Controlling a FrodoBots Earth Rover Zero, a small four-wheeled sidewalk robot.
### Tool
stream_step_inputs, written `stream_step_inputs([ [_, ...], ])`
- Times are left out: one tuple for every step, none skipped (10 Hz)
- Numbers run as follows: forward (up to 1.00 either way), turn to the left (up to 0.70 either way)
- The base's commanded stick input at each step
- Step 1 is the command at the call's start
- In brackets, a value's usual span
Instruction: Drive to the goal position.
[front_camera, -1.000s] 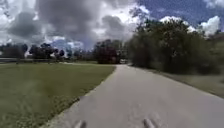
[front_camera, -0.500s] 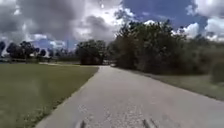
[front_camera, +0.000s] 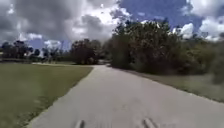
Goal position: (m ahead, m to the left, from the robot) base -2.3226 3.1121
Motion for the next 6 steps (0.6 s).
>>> stream_step_inputs([
  [0.7, 0.0],
  [0.7, 0.0],
  [0.7, 0.0],
  [0.7, 0.0],
  [0.7, 0.0],
  [0.7, 0.0],
])
